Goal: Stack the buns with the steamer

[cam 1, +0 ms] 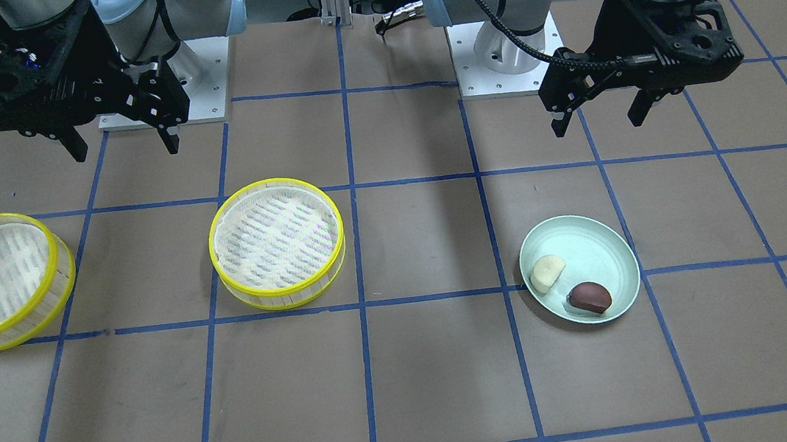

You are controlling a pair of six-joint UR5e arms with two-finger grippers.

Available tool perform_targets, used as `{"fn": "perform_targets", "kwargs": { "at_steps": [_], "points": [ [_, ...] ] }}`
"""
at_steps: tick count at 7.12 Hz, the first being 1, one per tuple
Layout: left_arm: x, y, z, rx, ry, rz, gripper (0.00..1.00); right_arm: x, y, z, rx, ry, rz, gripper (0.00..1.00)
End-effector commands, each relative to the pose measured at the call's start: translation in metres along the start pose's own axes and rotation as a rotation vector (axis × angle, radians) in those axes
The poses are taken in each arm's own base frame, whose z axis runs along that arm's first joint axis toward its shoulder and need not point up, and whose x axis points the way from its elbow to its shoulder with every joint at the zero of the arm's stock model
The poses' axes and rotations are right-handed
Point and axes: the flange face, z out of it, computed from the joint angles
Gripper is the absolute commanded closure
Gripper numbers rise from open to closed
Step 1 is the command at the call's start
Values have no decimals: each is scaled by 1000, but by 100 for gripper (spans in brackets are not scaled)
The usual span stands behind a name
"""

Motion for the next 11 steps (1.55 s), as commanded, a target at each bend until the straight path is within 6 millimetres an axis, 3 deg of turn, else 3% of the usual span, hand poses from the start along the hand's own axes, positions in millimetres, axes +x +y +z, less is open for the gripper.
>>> {"fn": "perform_targets", "kwargs": {
  "at_steps": [1, 3, 4, 5, 6, 7, 8, 9, 11],
  "points": [
    [-4, -2, 1, -3, -2, -8, 0, 0, 7, 22, -45, -1, -6, 0],
    [-10, -10, 20, -29, 1, -27, 0, 2, 6, 22, -40, 1, -9, 0],
    [-15, -16, 42, -51, 0, -41, 0, 7, 3, 21, -34, 15, -7, 0],
    [-23, -26, 59, -52, 0, -49, 0, 35, -3, 24, -50, 15, 45, 0],
    [-24, -32, 81, -73, -1, -50, 0, 70, -10, 26, -59, 14, 68, 0],
    [-32, -37, 113, -114, -1, -76, 0, 107, -15, 35, -80, 5, -15, 0],
    [-47, -44, 138, -127, 16, -119, 0, 146, -15, 61, -128, 8, -89, 0],
    [-53, -48, 158, -165, 45, -200, 0, 202, -16, 87, -145, 44, -123, 0],
    [-49, -48, 208, -268, 84, -392, 1, 276, -31, 132, -123, 45, -208, 0]
  ]
}}
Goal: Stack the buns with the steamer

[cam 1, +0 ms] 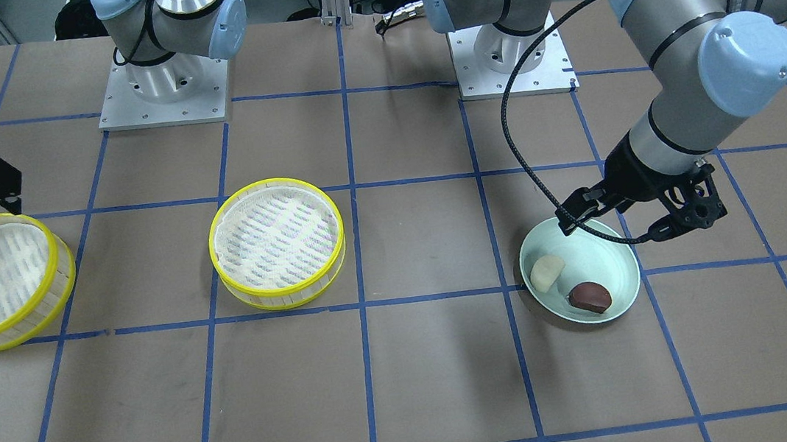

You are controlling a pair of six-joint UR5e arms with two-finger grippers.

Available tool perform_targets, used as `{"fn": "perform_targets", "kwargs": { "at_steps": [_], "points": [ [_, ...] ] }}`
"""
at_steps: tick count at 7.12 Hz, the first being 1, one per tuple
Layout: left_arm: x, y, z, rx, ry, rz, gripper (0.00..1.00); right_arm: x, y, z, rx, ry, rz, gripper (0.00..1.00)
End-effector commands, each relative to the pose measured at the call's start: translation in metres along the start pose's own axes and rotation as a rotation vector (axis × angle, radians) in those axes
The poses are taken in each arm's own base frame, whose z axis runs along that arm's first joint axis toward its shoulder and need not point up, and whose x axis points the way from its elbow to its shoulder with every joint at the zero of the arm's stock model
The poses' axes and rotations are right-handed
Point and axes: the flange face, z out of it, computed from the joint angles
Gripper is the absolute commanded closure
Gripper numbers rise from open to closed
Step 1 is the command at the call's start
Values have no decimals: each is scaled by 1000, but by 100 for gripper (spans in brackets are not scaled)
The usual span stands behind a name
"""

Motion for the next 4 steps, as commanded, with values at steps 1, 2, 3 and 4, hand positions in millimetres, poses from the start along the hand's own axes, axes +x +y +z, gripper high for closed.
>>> {"fn": "perform_targets", "kwargs": {
  "at_steps": [1, 2, 3, 4],
  "points": [
    [1, -17, 50, -82, 23, -108, 1, 85, -7, 61, -12, -21, -87, 1],
    [0, -25, 72, -119, 16, -101, 1, 118, -5, 87, -15, -20, -111, 8],
    [-1, -30, 95, -162, 7, -109, 1, 152, -8, 110, 15, 9, -177, 11],
    [-1, -33, 109, -186, 1, -106, 2, 178, -9, 141, 7, -7, -202, 11]
  ]
}}
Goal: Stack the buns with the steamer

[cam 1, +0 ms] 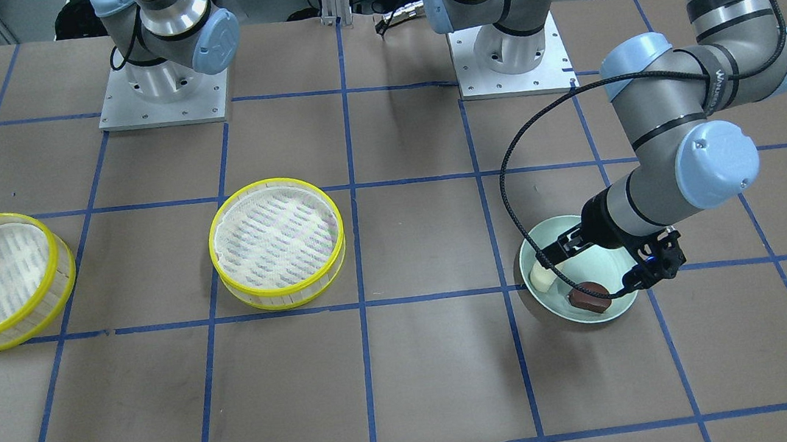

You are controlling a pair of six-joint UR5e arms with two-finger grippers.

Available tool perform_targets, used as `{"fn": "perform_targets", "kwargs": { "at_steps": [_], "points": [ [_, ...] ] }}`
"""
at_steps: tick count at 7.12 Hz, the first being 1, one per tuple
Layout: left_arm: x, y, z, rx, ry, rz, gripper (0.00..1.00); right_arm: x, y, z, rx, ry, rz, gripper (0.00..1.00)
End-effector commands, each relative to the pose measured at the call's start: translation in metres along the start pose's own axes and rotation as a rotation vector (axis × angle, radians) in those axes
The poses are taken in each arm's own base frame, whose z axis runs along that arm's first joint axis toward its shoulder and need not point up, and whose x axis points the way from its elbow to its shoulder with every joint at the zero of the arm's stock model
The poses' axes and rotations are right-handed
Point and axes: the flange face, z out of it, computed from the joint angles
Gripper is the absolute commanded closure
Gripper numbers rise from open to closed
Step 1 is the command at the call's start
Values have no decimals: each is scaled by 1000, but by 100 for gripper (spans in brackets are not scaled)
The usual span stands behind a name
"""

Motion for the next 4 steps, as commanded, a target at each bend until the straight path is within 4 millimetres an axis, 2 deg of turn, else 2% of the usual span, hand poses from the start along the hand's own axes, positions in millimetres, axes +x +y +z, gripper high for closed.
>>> {"fn": "perform_targets", "kwargs": {
  "at_steps": [1, 3, 4],
  "points": [
    [0, -15, 33, -52, -12, -5, 2, 54, 7, 59, -13, 3, -51, 12],
    [0, -27, 46, -44, -13, -7, 2, 61, 10, 98, -111, 21, -57, 28],
    [0, -28, 51, -51, -16, -7, 2, 66, 13, 116, -114, 19, -50, 30]
  ]
}}
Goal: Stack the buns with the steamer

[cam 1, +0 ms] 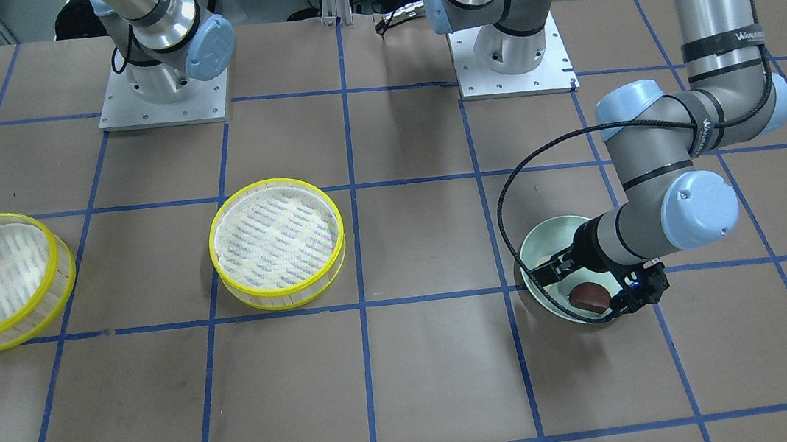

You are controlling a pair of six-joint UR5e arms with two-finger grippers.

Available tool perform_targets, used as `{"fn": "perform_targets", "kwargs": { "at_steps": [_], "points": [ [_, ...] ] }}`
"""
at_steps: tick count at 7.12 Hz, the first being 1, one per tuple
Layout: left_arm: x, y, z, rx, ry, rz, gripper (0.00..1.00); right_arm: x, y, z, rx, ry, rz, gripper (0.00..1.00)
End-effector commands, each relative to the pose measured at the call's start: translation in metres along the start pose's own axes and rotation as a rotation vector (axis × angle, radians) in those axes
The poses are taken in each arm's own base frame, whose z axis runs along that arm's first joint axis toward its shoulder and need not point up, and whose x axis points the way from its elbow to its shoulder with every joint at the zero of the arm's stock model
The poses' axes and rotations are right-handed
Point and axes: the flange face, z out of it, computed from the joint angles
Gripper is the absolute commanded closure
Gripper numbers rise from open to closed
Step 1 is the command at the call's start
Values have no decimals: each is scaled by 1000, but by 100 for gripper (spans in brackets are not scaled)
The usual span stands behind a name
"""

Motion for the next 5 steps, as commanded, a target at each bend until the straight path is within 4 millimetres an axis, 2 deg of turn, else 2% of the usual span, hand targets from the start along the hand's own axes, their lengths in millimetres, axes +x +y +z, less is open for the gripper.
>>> {"fn": "perform_targets", "kwargs": {
  "at_steps": [1, 2, 3, 4, 5],
  "points": [
    [0, -6, 12, -14, -7, -1, 3, 8, 2, 37, -13, 9, -23, 38],
    [0, -9, 16, -16, -8, 0, 7, 10, -1, 48, -19, -3, -29, 40],
    [-1, -9, 18, -21, -13, 2, 36, 9, -2, 50, -21, -7, -36, 55],
    [-1, -10, 20, -24, -14, 2, 50, 10, -1, 52, -23, -8, -38, 74],
    [-1, -11, 21, -25, -15, 7, 86, 10, -1, 52, -25, -8, -43, 89]
  ]
}}
